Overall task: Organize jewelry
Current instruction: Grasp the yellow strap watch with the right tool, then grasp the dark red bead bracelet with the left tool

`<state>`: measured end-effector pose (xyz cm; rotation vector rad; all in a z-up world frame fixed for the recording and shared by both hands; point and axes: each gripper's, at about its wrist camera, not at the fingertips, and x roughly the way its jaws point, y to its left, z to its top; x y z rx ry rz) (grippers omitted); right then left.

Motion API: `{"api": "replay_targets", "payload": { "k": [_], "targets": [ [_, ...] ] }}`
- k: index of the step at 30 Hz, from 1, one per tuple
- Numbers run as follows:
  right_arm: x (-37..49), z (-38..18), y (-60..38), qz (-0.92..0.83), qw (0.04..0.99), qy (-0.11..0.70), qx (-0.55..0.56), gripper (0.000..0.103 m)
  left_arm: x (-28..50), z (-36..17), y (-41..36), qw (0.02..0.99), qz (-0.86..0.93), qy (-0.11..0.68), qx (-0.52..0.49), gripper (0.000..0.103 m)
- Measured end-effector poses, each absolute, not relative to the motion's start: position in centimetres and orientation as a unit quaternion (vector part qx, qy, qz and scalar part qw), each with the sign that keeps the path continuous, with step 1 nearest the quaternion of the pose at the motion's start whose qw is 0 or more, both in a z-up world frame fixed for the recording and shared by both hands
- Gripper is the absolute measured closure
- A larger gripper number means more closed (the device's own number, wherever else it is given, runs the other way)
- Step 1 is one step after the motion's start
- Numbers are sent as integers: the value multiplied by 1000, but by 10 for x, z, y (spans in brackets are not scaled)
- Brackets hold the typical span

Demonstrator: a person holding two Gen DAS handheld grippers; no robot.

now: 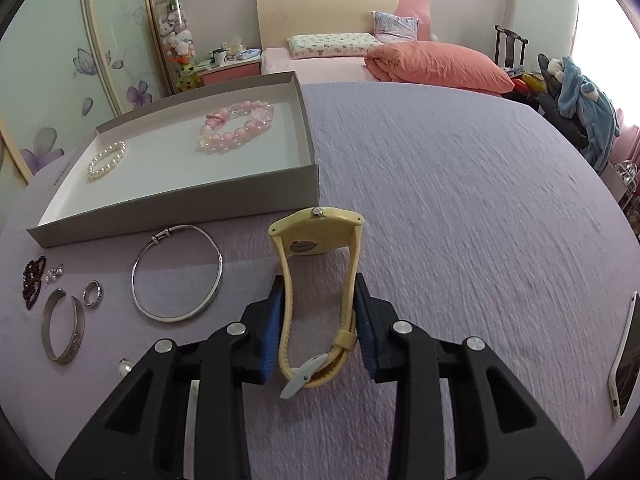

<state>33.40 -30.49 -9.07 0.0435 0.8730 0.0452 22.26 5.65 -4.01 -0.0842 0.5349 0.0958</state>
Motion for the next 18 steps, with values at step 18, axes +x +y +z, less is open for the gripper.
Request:
{"api": "replay_targets", "payload": {
  "k": [18],
  "targets": [
    [329,-89,-306,29,905,424,31,69,284,-77,45,912,57,405,-2,38]
  ]
}}
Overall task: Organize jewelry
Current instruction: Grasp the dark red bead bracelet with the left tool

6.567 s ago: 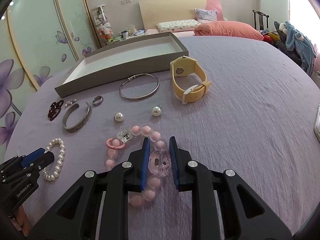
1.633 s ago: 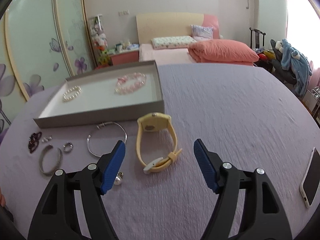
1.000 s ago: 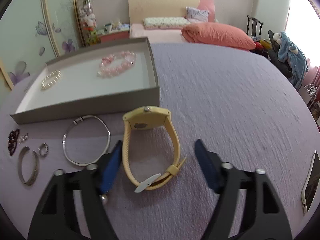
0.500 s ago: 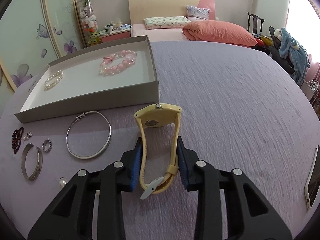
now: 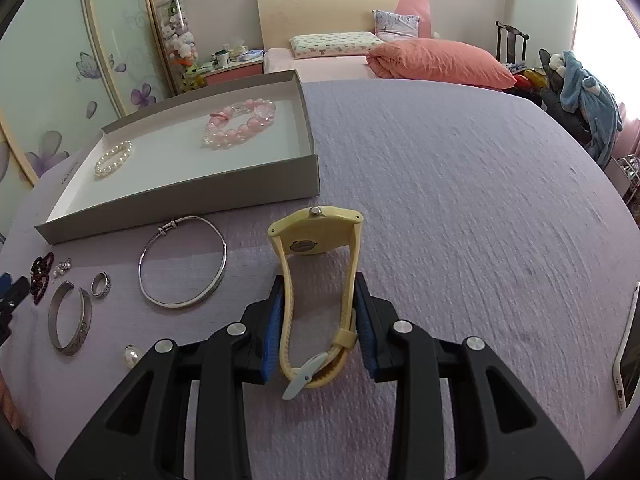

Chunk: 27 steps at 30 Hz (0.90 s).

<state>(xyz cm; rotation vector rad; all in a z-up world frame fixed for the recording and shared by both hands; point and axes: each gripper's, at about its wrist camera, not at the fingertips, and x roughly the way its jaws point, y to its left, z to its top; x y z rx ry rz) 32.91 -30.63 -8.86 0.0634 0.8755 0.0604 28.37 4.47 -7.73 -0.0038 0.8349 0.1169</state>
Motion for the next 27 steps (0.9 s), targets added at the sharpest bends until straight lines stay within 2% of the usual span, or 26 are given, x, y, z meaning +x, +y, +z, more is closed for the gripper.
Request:
{"api": "replay_targets", "payload": {
  "k": [2,13,19,22,24,27],
  "targets": [
    [329,-89,-307,30,905,424,31,69,289,-81,47,908,54,415,-13,41],
    [328,-88,-309,34,904,424,32,69,309,-90,41,897,47,440,-7,41],
    [328,-88,-309,34,904,424,31,68,311,-90,41,897,44,441,-11,48],
    [328,-88,-308,34,904,424,32,68,312,-89,39,898,40,438,-6,64],
    [328,-88,-309,34,904,424,32,68,312,-88,38,899,36,436,-7,85],
    [328,-88,-308,34,904,424,32,68,312,-88,38,900,33,434,-7,90]
  ]
}}
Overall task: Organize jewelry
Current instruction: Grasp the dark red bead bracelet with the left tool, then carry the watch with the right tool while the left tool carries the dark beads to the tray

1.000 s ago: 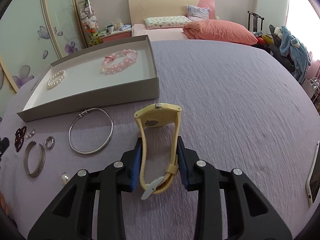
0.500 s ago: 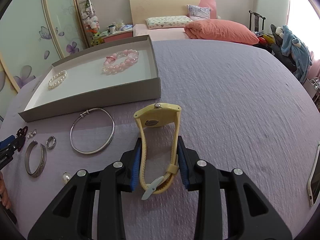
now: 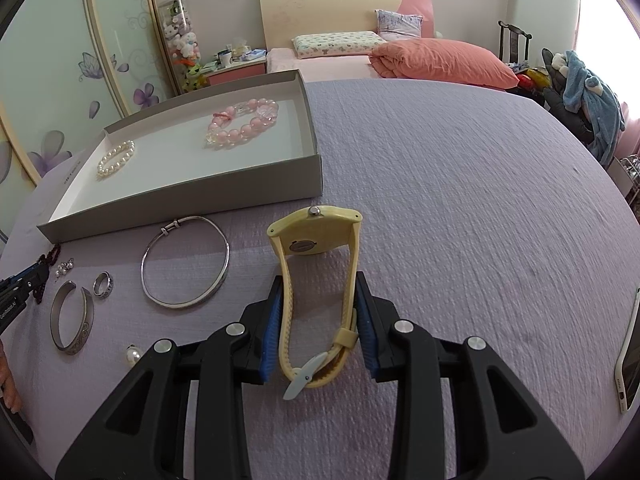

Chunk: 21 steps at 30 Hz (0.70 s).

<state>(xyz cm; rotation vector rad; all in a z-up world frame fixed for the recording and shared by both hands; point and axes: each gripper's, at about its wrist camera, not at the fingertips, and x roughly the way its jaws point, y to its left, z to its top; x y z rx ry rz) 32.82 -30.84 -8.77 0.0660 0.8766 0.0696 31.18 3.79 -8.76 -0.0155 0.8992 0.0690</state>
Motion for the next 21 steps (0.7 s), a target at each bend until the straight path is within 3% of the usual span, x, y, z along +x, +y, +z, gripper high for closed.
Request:
{"api": "replay_targets", "payload": {
  "k": [21],
  "targets": [
    [318,-78,-303,48,916,397,31,71,262,-50,40,938,-28,344,-40,94]
  ]
}}
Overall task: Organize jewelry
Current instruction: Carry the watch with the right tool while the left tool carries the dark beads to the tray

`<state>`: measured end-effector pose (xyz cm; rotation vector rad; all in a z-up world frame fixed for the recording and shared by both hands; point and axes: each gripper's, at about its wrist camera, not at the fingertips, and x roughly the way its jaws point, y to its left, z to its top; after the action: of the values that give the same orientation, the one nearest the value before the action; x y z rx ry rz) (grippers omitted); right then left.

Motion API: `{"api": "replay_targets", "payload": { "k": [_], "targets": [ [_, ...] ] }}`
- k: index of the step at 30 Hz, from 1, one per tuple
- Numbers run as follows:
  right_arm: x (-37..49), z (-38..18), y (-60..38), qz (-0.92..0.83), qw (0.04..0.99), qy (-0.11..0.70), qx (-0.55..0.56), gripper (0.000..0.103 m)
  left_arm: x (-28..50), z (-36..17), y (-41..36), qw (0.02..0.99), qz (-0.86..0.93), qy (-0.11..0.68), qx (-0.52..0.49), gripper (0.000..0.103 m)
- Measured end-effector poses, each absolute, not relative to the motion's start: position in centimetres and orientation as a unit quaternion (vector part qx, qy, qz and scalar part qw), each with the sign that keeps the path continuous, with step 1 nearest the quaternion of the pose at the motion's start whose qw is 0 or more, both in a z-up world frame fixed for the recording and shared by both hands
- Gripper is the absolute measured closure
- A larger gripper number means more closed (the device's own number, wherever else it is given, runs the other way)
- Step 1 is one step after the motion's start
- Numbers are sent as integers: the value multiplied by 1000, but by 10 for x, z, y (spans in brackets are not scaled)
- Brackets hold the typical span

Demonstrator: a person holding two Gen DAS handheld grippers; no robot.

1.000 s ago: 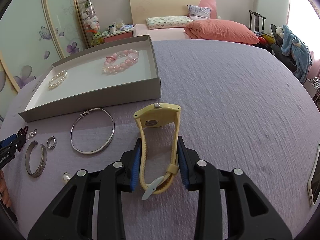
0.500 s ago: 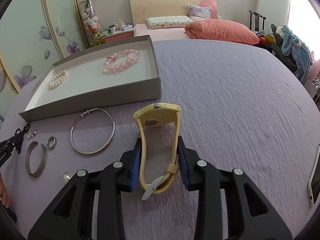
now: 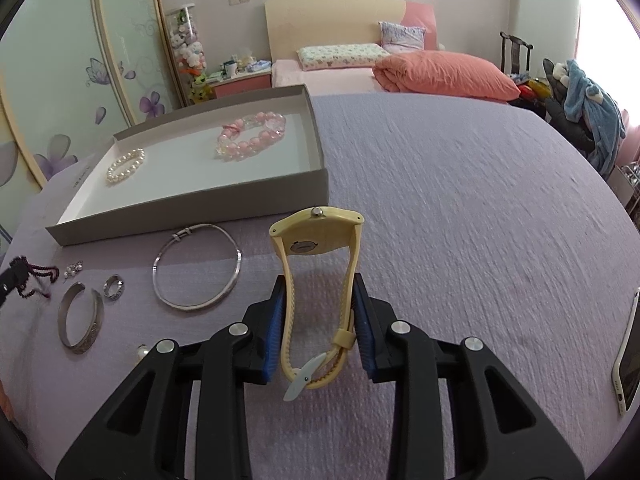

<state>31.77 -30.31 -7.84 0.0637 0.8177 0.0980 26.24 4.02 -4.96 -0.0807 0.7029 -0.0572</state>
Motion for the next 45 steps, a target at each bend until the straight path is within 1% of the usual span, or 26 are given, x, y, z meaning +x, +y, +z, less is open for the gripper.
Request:
{"api": "replay_targets", "payload": {
  "k": [3,13,17,26,31,37,42,45],
  "targets": [
    [314,-71,-300,54,921,384,35,71,254,-36,39,944,-36,323,-46,94],
    [296,-20,-286,81,955,285,25,71,243,9,26,962,-57,262,-50,94],
    [299,-8,-281,94,961,259,34,71,245,25,22,968,-62,238,-50,94],
    [328,9,-269,102,968,221,69,71,285,50,17,974,-62,207,-71,94],
    [350,18,-259,91,974,195,74,71,317,59,11,977,-61,196,-65,94],
    [385,14,-246,91,972,202,72,70,361,53,3,976,-57,199,-60,94],
    [421,-6,-238,95,962,247,73,70,396,34,3,972,-49,221,-65,94],
    [443,-21,-233,92,951,287,73,70,415,16,4,967,-45,243,-69,94]
  ]
}}
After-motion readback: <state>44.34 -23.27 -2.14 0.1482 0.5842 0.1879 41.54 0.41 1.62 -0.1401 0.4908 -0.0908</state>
